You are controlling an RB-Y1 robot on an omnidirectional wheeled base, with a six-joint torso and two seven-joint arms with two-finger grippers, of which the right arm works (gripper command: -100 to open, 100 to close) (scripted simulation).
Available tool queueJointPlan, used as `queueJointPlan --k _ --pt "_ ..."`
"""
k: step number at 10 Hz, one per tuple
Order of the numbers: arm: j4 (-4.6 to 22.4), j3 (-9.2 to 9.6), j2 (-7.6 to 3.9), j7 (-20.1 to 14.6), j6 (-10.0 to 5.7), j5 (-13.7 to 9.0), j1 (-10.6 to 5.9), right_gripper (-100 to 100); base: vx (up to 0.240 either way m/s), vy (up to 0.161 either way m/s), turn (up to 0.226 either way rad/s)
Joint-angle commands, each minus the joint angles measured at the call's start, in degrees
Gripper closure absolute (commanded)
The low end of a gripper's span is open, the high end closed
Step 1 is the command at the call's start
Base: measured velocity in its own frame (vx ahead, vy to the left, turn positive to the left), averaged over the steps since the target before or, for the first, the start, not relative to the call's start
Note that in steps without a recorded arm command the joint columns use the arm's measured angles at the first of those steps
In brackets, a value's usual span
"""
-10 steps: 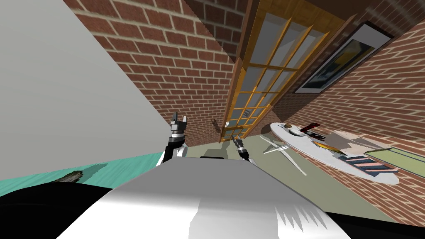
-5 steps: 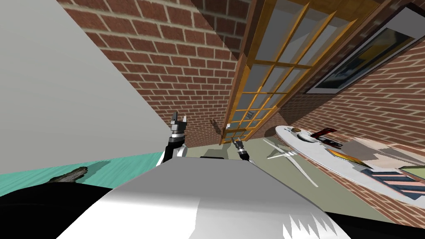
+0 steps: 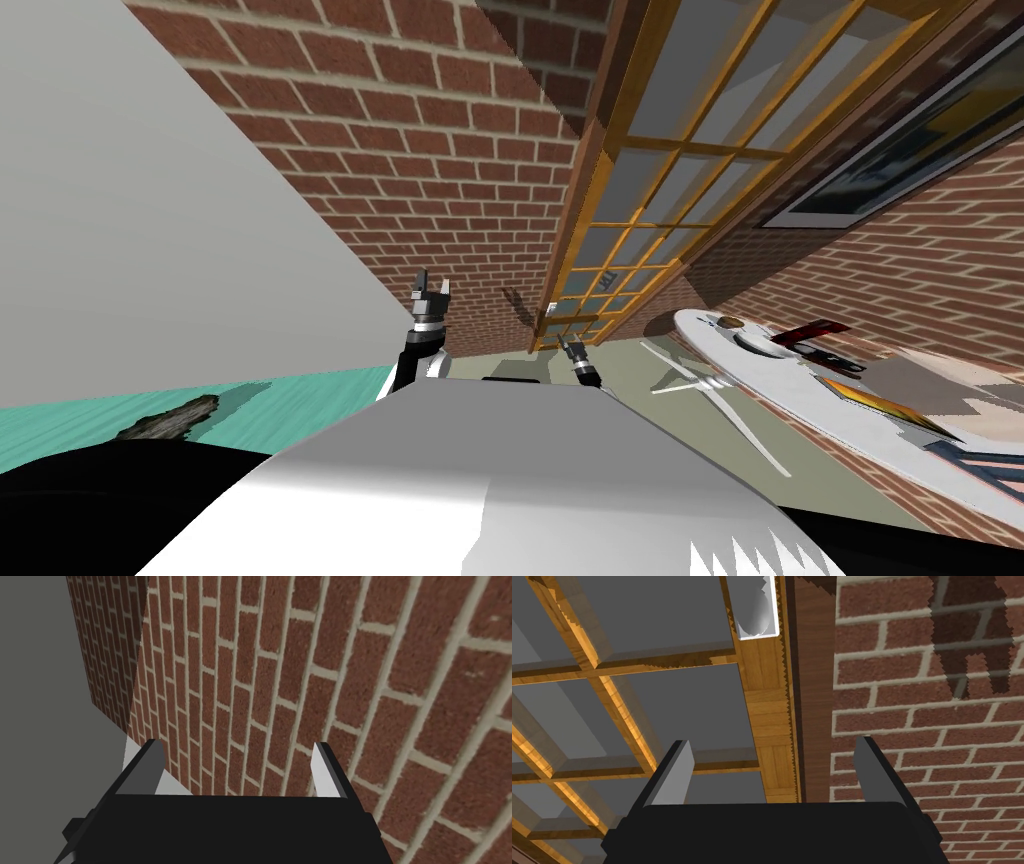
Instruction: Pull the door open
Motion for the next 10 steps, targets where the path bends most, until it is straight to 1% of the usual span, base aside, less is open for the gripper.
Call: queueJointPlan --k 1,2,3,6,7,8,9,10 --pt "1.6 -0.25 -0.16 1.0 -0.75 0.2 -0.52 -100 0.065 -0.025 0.027" --pt "3.3 -0.53 -0.31 2.2 -1.36 0.4 -0.98 -100 0.096 -0.019 0.066" --pt "3.9 -0.63 -0.37 2.7 -1.6 0.5 -1.15 -100 0.088 -0.03 0.048" --pt "7.3 -1.18 -0.66 5.2 -2.85 1.1 -2.09 -100 0.097 -0.042 0.059" --pt "6.9 -1.1 -0.7 4.6 -2.67 1.0 -2.0 -100 0.053 -0.013 0.014" --pt "7.8 -1.39 -0.54 6.1 -2.24 -0.7 -2.74 -100 -0.004 -0.024 0.23" --pt "8.1 -1.51 -0.46 6.7 -2.0 -1.5 -3.05 -100 -0.007 -0.039 0.235" --pt "8.9 -1.81 -0.26 8.2 -1.42 -3.3 -3.79 -100 0.002 -0.046 0.246"
